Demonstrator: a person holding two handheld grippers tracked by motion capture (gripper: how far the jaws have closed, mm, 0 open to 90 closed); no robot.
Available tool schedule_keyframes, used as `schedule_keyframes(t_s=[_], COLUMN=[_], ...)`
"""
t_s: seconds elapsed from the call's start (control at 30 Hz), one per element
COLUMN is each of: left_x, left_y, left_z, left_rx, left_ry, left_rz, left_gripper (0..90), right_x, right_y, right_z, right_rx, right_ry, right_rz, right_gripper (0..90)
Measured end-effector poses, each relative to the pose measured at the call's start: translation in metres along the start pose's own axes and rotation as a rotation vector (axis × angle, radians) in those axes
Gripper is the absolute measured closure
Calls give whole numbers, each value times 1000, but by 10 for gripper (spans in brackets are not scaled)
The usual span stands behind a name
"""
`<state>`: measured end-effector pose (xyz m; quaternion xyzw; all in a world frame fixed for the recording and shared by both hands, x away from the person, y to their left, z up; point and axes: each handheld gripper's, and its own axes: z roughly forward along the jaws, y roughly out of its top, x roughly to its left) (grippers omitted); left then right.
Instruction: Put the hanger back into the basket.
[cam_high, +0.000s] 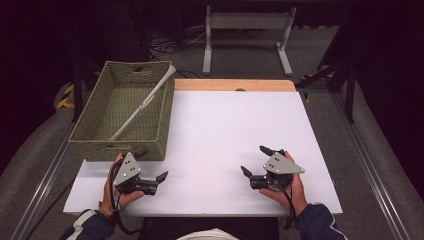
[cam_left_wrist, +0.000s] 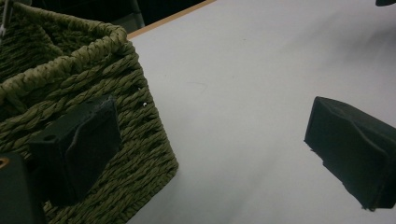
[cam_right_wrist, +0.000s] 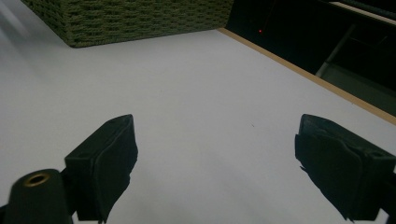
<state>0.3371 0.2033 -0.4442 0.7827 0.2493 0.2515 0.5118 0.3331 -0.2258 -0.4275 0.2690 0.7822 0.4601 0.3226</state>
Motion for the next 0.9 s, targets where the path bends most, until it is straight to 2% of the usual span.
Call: schedule_keyframes(t_s=[0.9], left_x=[2], left_y=[0], left_z=[6], left_rx=[18], left_ry=[-23], left_rz=[-17], left_gripper=[47], right_x=[-7], right_y=[-3], right_z=[-2], right_rx=[-8], right_ry=[-10], right_rz=[1], right_gripper=[125])
